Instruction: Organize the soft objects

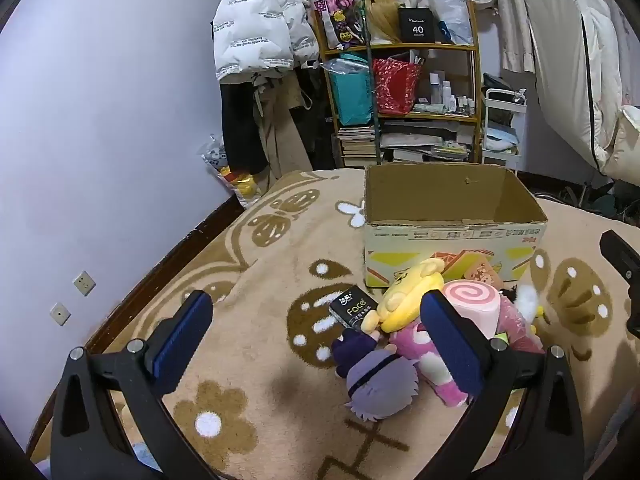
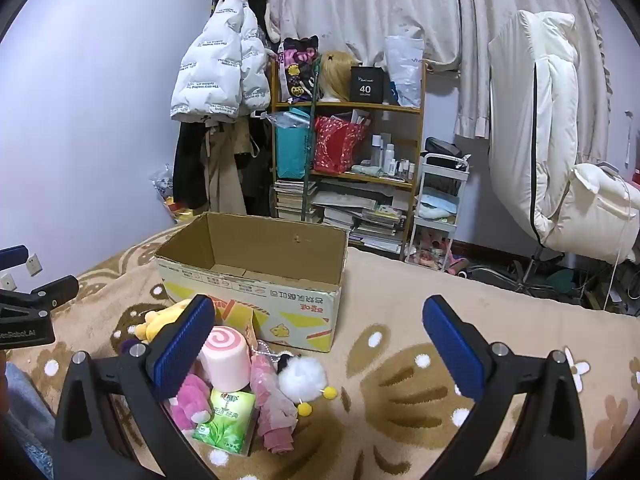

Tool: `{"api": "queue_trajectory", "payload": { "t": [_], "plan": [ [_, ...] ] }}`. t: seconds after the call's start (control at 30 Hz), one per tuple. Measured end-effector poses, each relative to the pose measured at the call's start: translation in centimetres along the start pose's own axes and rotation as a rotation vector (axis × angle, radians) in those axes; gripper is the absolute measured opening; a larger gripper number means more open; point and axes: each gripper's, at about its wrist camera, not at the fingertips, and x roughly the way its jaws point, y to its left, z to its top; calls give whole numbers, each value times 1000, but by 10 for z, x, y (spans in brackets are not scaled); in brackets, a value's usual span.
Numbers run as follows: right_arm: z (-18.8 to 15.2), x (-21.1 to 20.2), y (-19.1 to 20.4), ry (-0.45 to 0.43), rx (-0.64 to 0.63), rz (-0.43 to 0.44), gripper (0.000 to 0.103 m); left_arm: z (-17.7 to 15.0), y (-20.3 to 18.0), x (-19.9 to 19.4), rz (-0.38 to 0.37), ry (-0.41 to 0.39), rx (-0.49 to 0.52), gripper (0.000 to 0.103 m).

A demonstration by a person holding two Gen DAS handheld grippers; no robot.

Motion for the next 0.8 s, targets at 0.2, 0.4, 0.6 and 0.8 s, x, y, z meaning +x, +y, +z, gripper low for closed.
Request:
{"api": "queue_trajectory", "payload": {
  "t": [0.2,0.4,0.6,0.8],
  "plan": [
    [0,0,1,6,-3,3,103,0,-5,-3,14,4,0,102],
    [0,1,2,3,-8,-3,103,1,-2,1,-12,13,-6,102],
    [0,2,2,6,-8,-2,103,1,2,-2,-26,11,-15,102],
    [-1,3,2,7,-9,-2,103,-2,-1,-1,-23,15,-13,102]
  ]
}}
